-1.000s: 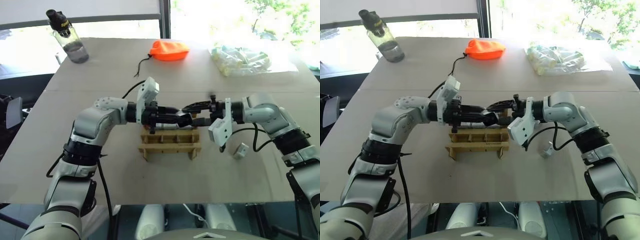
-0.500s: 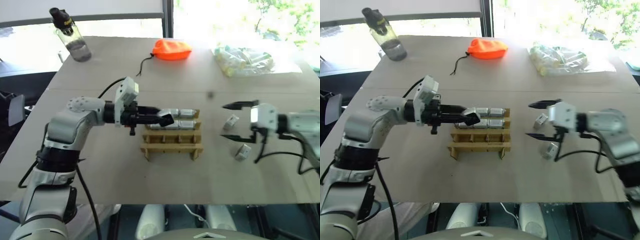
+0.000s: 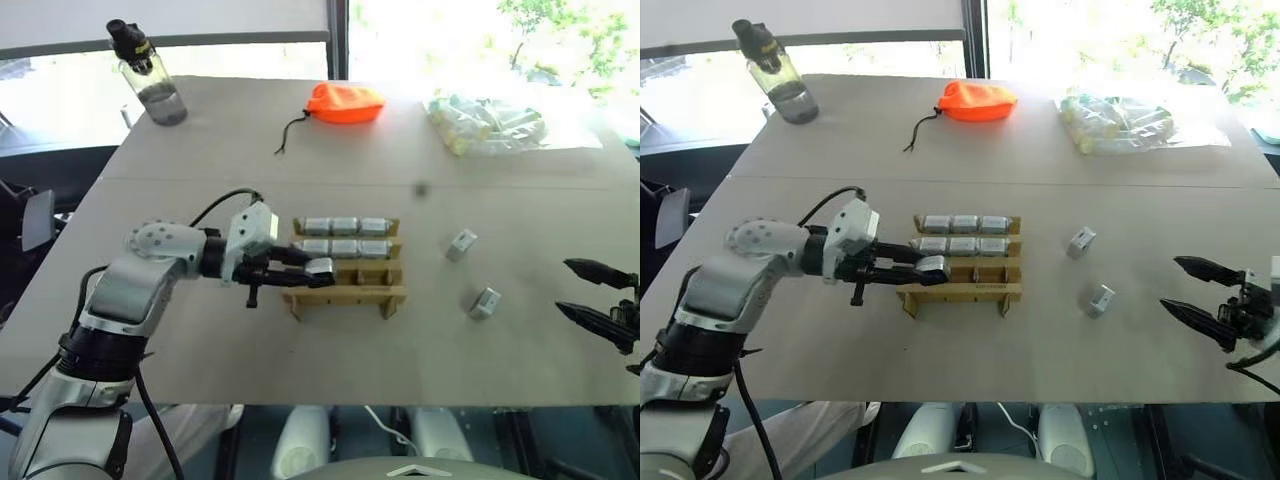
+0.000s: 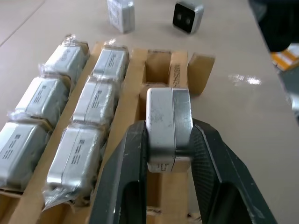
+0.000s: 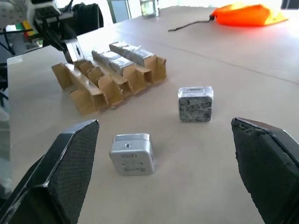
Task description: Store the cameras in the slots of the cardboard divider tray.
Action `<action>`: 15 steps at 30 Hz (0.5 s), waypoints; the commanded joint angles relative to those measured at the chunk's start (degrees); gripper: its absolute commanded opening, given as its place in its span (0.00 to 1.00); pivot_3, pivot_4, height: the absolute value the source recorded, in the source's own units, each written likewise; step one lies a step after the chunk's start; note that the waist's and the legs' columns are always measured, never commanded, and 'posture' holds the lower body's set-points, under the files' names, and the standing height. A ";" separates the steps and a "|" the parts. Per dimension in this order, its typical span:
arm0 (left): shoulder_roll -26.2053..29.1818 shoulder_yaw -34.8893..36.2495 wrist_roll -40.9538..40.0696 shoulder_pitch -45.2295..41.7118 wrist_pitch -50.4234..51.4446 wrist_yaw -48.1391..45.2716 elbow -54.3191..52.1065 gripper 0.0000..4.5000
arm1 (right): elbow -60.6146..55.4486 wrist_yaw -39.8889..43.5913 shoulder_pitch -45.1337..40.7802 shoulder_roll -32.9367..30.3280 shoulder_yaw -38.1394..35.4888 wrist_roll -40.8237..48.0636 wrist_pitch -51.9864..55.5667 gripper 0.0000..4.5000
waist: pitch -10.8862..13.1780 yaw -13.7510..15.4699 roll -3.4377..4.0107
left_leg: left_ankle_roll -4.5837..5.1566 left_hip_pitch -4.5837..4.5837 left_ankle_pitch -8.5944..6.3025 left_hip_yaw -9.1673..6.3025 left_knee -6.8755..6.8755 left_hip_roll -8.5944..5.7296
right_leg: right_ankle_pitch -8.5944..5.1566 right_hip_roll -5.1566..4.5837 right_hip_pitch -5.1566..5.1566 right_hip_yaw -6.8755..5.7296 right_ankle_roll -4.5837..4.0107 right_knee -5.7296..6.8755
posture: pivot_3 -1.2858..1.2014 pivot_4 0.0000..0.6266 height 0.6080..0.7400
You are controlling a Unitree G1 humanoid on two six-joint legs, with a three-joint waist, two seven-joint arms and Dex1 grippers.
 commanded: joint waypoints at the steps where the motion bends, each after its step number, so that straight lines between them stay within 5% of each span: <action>1: 0.51 -0.66 3.24 -1.91 -4.90 -0.85 2.38 0.16 | 0.69 5.01 0.27 -1.79 -0.77 -1.67 -2.07 1.00 | -0.02 0.00 0.03 | -0.01 0.01 0.00 0.01 0.00 0.00 | 0.00 -0.01 0.00 0.01 0.00 0.01 | 0.52 0.24 0.89; 15: 1.62 -1.40 7.70 -2.06 -12.84 -3.09 8.59 0.16 | 0.34 5.31 -1.00 -4.14 2.52 -0.45 -2.81 1.00 | -0.04 0.02 0.05 | -0.02 0.03 0.01 0.09 0.01 0.01 | 0.00 -0.03 0.00 0.05 0.00 0.04 | 0.52 0.24 0.89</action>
